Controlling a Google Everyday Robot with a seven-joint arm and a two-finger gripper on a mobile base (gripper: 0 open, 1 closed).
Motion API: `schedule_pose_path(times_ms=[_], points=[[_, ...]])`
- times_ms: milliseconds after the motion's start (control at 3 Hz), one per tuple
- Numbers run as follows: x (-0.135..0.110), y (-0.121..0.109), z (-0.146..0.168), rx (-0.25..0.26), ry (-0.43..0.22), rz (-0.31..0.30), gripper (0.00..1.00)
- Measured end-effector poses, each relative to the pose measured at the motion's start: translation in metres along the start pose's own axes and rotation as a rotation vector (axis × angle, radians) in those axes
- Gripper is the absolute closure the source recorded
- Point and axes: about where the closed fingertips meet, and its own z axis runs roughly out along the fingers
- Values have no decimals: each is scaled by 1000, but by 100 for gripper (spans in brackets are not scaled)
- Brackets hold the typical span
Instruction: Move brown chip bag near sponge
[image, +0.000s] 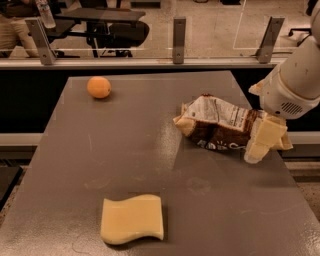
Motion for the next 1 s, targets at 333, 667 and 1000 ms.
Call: schedule_pose_path(times_ms=[333, 667, 1000], points=[[-4, -2, 8, 1, -1, 3, 18], [-10, -2, 10, -6, -9, -1, 41], [-18, 1, 5, -16, -33, -16, 65]])
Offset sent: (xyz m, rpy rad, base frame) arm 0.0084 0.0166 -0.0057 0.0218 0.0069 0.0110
